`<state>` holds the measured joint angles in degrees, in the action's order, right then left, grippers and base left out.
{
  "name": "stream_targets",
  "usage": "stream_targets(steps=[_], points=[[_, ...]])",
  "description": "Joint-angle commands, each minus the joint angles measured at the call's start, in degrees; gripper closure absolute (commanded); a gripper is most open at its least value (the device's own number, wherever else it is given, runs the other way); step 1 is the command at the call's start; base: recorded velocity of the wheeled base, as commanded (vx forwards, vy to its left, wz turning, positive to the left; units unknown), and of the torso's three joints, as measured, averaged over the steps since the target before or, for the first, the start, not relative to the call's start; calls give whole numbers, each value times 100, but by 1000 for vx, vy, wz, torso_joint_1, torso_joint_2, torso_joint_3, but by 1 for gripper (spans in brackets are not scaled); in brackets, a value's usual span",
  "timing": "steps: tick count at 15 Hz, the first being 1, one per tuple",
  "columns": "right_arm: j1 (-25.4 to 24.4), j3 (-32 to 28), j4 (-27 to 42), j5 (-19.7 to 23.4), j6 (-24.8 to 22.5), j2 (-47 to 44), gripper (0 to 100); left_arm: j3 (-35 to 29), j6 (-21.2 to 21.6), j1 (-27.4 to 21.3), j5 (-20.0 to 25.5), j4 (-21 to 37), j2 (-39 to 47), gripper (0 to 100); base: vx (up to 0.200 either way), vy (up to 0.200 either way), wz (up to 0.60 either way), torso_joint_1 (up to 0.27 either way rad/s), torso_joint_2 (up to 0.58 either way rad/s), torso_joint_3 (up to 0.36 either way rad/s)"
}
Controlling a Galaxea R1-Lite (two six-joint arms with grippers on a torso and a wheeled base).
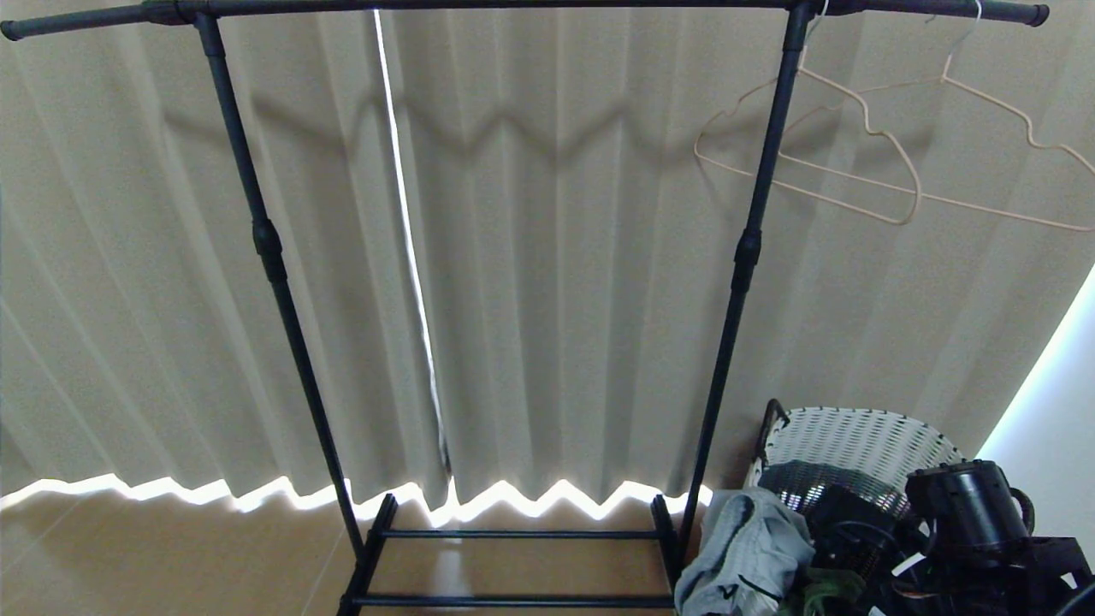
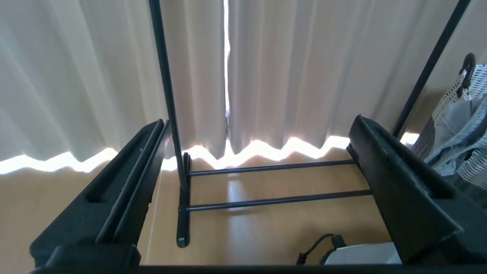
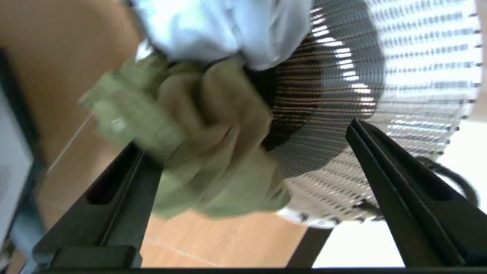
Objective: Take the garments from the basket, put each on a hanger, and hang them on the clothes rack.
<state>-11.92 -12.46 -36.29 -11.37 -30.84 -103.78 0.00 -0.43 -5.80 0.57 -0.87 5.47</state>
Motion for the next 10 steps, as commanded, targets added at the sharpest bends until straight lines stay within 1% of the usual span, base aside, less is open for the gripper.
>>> stream_targets(steps=[1, 5, 6, 9, 10], points=[[23, -81, -124, -67, -1, -345, 0, 0, -1, 0, 4, -1, -2, 0, 0, 0, 0, 0, 0, 0], [58, -72, -396, -76, -1, -556, 0, 0, -1, 0, 4, -1, -2, 0, 0, 0, 0, 0, 0, 0], [58, -72, -405, -76, -1, -565, 100, 0, -1, 0, 4, -1, -2, 0, 0, 0, 0, 0, 0, 0], [58, -64, -449, -76, -1, -521, 100, 0, -1, 0, 4, -1, -2, 0, 0, 0, 0, 0, 0, 0], [58, 51, -528, -76, 17, -477, 100, 0, -1, 0, 4, -1, -2, 0, 0, 0, 0, 0, 0, 0]])
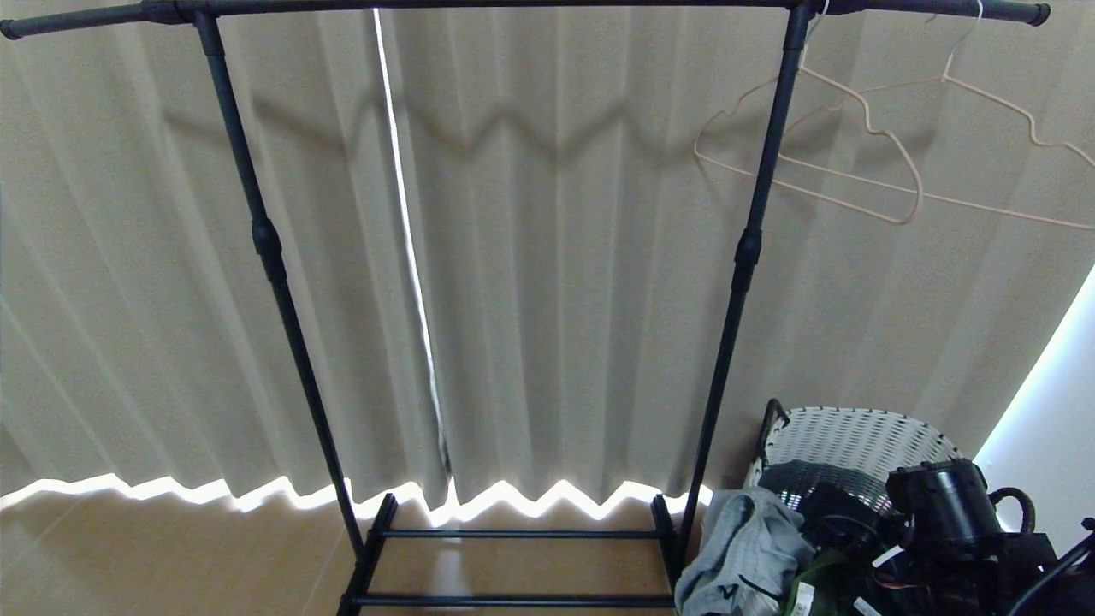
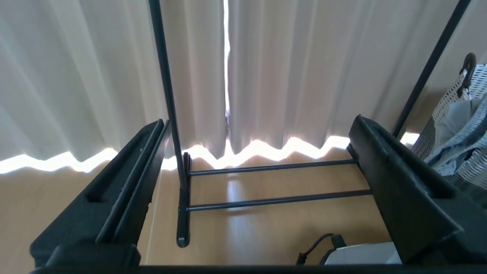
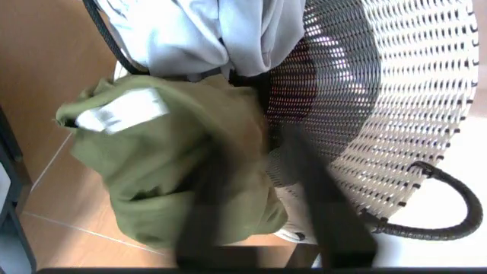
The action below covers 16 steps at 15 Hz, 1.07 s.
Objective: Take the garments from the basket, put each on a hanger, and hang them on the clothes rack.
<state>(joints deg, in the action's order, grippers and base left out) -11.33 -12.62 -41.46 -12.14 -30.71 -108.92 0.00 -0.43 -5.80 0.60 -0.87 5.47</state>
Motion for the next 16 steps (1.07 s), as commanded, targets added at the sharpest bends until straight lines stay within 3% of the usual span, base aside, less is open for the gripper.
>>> stream_targets(steps=[1, 4, 7, 8, 11, 16], points=[[16, 295, -345, 10, 3, 205, 100, 0, -1, 0, 2, -1, -2, 0, 0, 0, 0, 0, 0, 0], [210, 866, -1242, 1, -14, 978, 100, 0, -1, 0, 2, -1, -2, 0, 0, 0, 0, 0, 0, 0], [544, 937, -1312, 63, -5, 2015, 100, 0, -1, 0, -7, -1, -2, 0, 0, 0, 0, 0, 0, 0], [755, 822, -1286, 159, 21, 2859, 100, 0, -1, 0, 2, -1, -2, 0, 0, 0, 0, 0, 0, 0], [860, 383, -1268, 406, 65, 3835, 100, 0, 8, 0, 2, -1, -2, 0, 0, 0, 0, 0, 0, 0], [834, -83, -1145, 423, 496, 4309, 100, 0, -10, 0, -7, -1, -2, 0, 0, 0, 0, 0, 0, 0]])
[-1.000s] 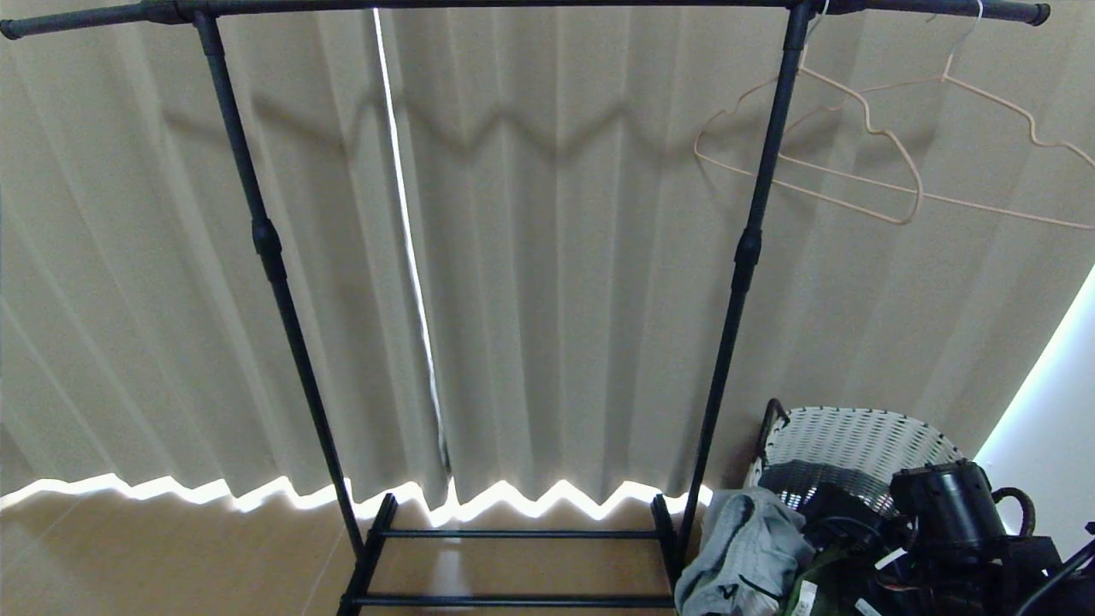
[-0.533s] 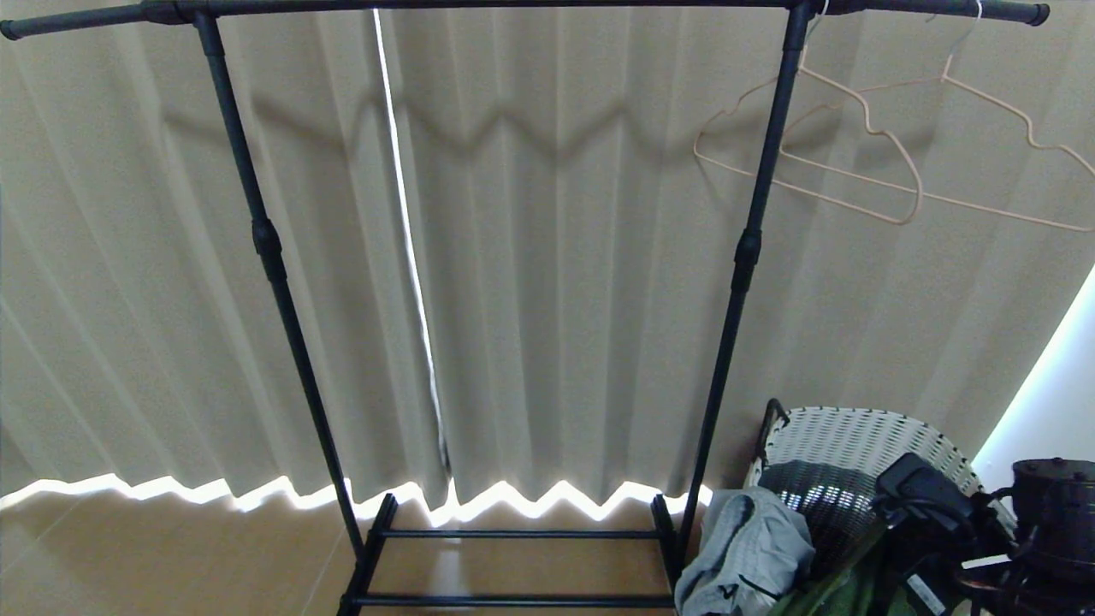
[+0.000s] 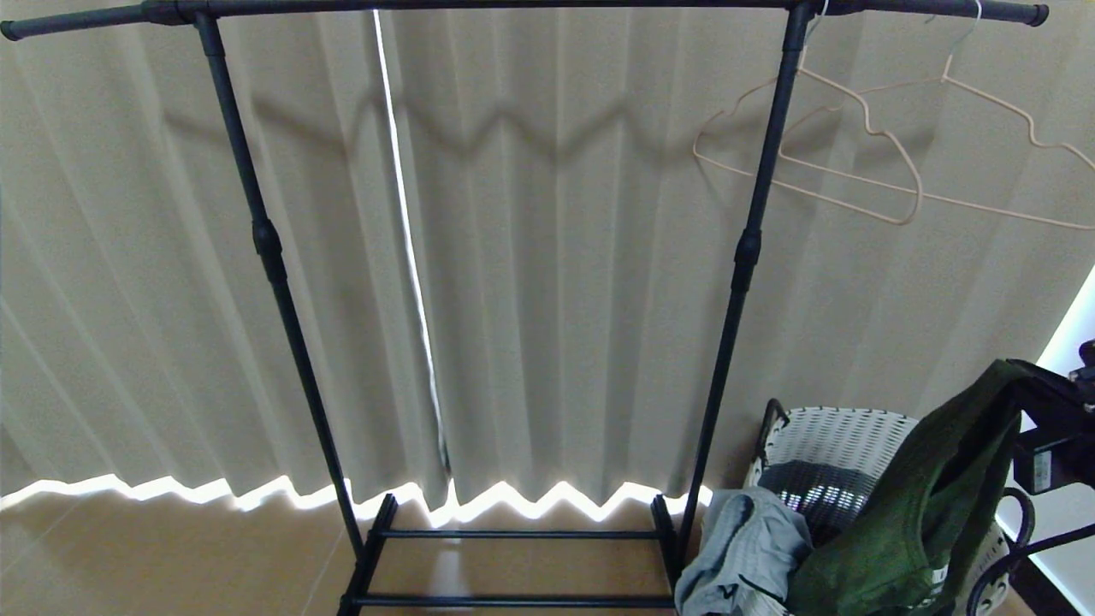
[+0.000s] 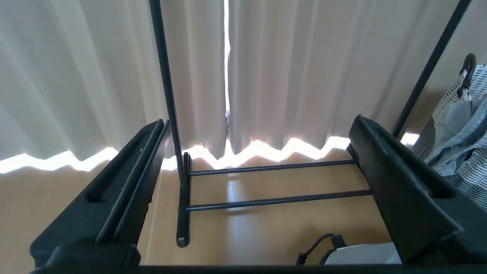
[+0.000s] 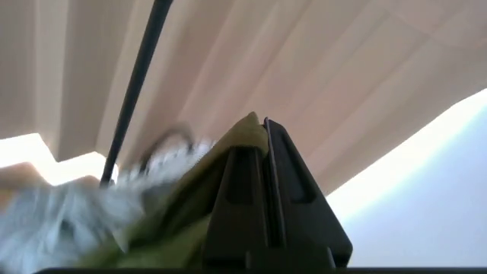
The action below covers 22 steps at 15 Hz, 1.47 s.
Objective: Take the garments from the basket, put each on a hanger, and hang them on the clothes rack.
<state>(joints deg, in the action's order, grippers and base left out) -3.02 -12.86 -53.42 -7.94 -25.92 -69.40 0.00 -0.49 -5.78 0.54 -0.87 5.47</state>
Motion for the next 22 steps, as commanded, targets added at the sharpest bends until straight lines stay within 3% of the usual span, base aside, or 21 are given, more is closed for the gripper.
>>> stream_targets(steps=[1, 3, 4, 6, 7, 8, 9, 11, 22], points=[[3, -67, 218, 3, 17, 445, 100, 0, -4, 7, -1, -1, -2, 0, 0, 0, 0, 0, 0, 0], [-32, -234, 1501, 64, 60, 1104, 100, 0, -4, -2, -1, -1, -2, 0, 0, 0, 0, 0, 0, 0], [-137, -480, 2442, 310, 271, 1570, 100, 0, -4, 7, -1, -1, -2, 0, 0, 0, 0, 0, 0, 0], [-366, -964, 4129, 679, 931, 2229, 100, 0, 5, -2, 8, -1, -2, 0, 0, 0, 0, 0, 0, 0], [-374, -981, 4182, 697, 957, 2247, 100, 0, 5, -2, 8, -1, -2, 0, 0, 0, 0, 0, 0, 0], [-427, -1210, 5043, 1048, 1599, 2590, 100, 0, 14, -2, 8, -1, -2, 0, 0, 0, 0, 0, 0, 0], [-436, -1236, 5140, 1207, 1906, 2677, 100, 0, 5, -2, 8, -1, -2, 0, 0, 0, 0, 0, 0, 0], [-427, -1192, 5140, 1215, 2082, 2721, 100, 0, 5, -2, 8, -1, -2, 0, -200, 0, 0, 2, 2, 0], [-524, -981, 5193, 1242, 2056, 2607, 100, 0, 31, -2, 8, -1, 6, 0, -182, 0, 0, 0, 4, 3]])
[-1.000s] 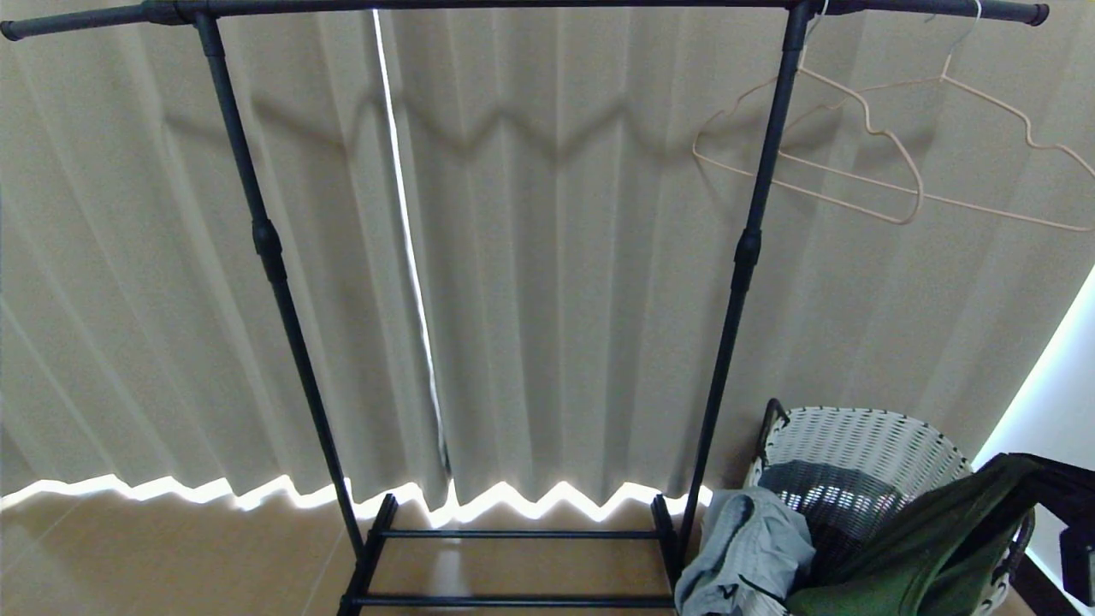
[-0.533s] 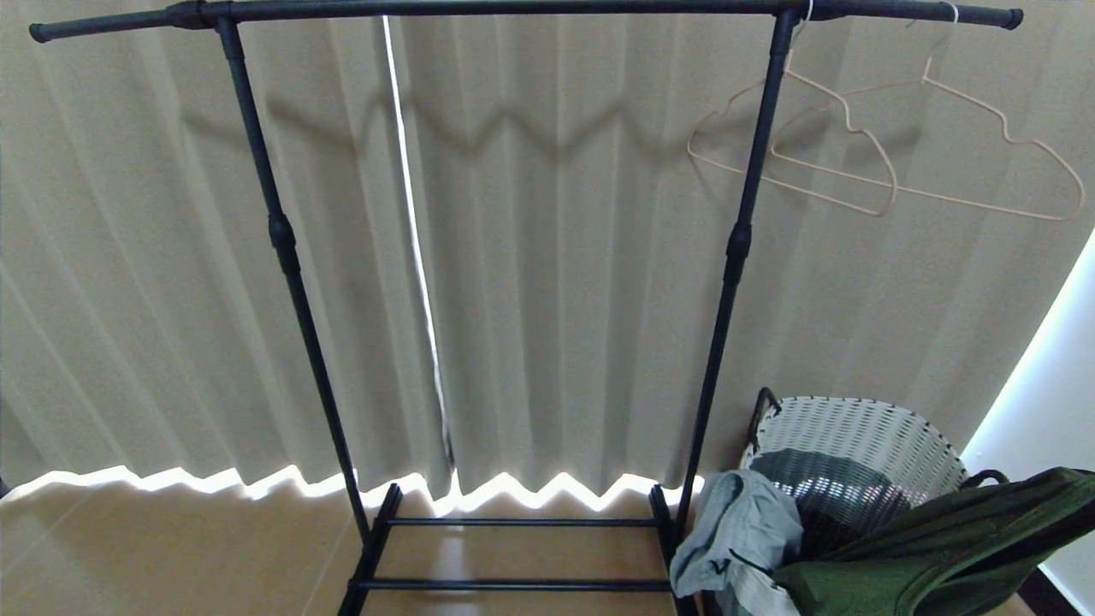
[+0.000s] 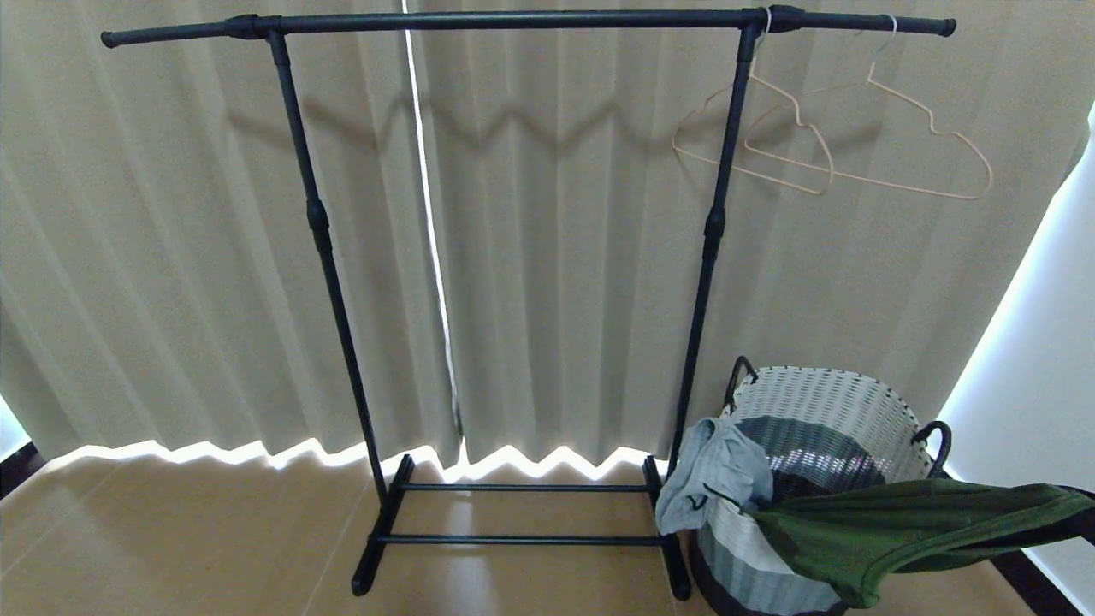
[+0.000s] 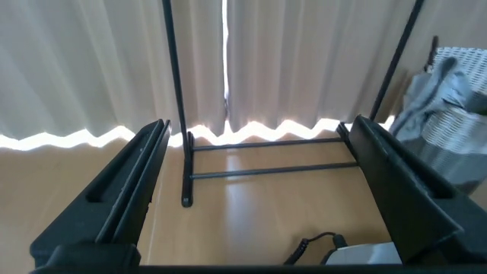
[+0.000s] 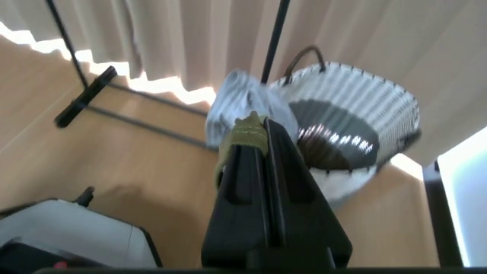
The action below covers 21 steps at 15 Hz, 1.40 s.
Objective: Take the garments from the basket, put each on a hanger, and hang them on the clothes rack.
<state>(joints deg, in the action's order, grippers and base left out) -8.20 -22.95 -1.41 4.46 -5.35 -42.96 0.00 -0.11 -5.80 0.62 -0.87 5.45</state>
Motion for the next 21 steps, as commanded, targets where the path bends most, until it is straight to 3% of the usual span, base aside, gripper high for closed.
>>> stream_targets(steps=[1, 3, 7, 9, 11, 14, 16, 17, 18, 19, 21], points=[[-85, 19, -17, 2, -10, -125, 100, 0, 64, 0, 17, 7, 9, 0, 0, 0, 0, 0, 0, 0], [-331, -34, -61, 11, -10, -248, 100, 0, 319, 0, 26, 69, 9, 0, 0, 0, 0, 0, 0, 0], [-1430, -157, -87, 310, -10, -450, 100, 0, 477, 0, 254, 87, 9, 0, 0, 0, 0, 0, 0, 0], [-1816, -306, -78, 468, -10, -600, 100, 0, 890, 0, 1010, 16, -9, 0, 0, 0, 0, 0, 0, 0], [-2405, -746, -78, 494, -10, -942, 100, -642, 846, -70, 2135, -36, 264, 0, 0, 0, 0, 0, 0, 0], [-2642, -1431, -87, 494, -10, -1531, 100, -1626, 828, -140, 2478, -98, 1582, 0, 0, 0, 0, 0, 0, 0], [-2642, -1695, -105, 494, -1, -1909, 100, -2206, 890, -536, 2495, -203, 2786, 0, 0, 0, 0, 0, 0, 0], [-2651, -1809, -228, 503, -1, -2085, 100, -2505, 934, -967, 2495, -230, 3639, 0, 0, 0, 0, 0, 0, 0], [-2651, -1809, -272, 503, -1, -2120, 100, -2549, 943, -1054, 2495, -230, 3779, 0, 0, 0, 0, 0, 0, 0], [-2651, -1765, -650, 512, 8, -2313, 100, -2953, 1004, -1635, 2425, -564, 4764, 0, 0, 0, 0, 0, 0, 0], [-2651, -1800, -834, 521, 17, -2480, 100, -3384, 1004, -2162, 2003, -1408, 5950, 0, 0, 0, 0, 0, 0, 0]])
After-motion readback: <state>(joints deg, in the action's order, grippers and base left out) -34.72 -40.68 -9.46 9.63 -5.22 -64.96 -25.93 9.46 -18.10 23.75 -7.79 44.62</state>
